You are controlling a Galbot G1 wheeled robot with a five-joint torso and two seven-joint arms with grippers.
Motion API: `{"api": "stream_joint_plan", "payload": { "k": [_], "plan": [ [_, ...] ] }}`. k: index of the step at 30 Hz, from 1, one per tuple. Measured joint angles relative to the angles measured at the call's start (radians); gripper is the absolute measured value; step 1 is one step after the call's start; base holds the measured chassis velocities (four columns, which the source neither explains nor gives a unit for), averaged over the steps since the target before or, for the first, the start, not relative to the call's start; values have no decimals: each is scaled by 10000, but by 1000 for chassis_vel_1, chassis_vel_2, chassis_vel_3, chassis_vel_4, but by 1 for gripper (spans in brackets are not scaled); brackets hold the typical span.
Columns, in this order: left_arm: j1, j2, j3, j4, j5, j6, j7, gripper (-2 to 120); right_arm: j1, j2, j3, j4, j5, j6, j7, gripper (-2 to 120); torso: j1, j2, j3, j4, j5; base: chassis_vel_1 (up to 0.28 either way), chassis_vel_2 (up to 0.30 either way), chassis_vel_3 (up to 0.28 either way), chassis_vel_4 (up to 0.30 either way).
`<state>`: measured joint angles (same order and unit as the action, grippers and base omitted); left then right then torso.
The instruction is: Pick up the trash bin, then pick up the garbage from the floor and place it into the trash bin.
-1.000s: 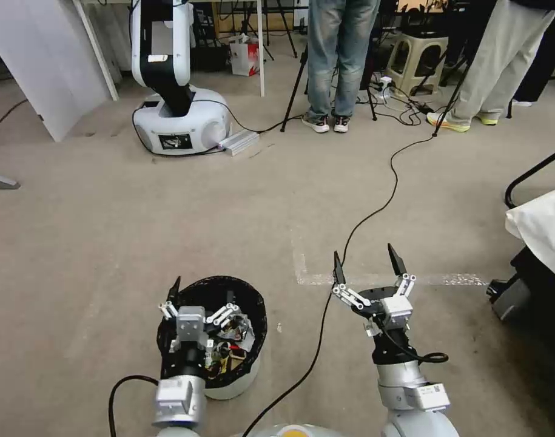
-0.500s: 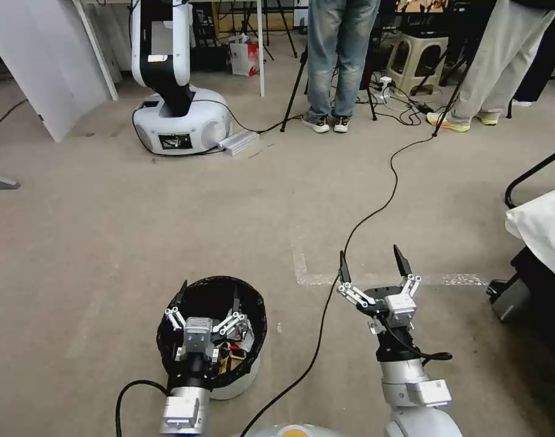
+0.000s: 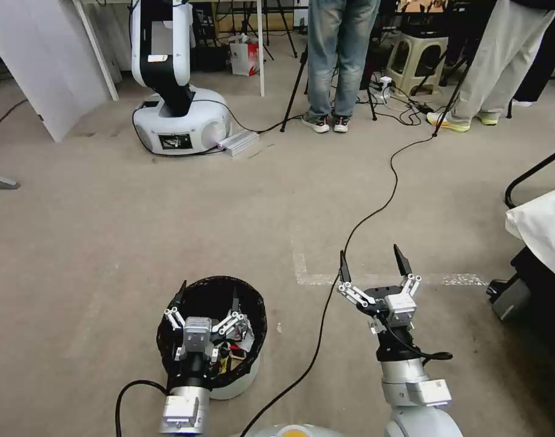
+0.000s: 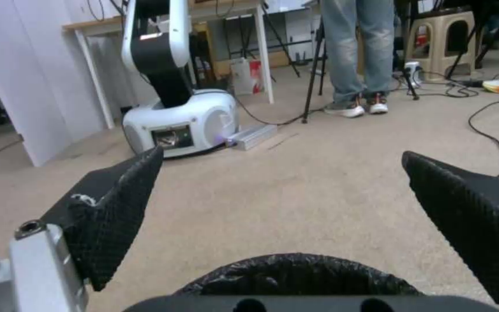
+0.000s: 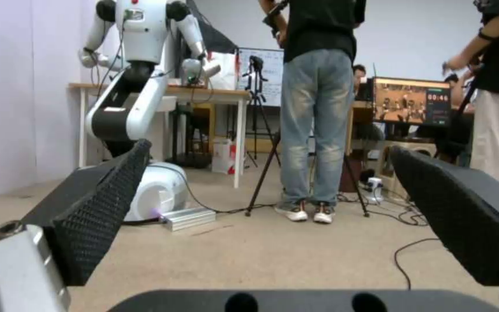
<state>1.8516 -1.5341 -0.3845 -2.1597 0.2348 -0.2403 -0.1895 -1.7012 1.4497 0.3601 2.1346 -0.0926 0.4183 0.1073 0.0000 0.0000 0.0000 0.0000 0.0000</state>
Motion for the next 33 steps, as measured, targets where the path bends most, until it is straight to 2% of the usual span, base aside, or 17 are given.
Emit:
{"api": "stream_joint_plan", "payload": {
  "k": [33],
  "plan": [
    [-4, 1, 1, -8, -22, 28, -12, 100, 0, -1, -2, 8, 0, 10, -3, 100, 0, 0, 0, 0, 0, 0, 0, 0, 0]
  ]
}}
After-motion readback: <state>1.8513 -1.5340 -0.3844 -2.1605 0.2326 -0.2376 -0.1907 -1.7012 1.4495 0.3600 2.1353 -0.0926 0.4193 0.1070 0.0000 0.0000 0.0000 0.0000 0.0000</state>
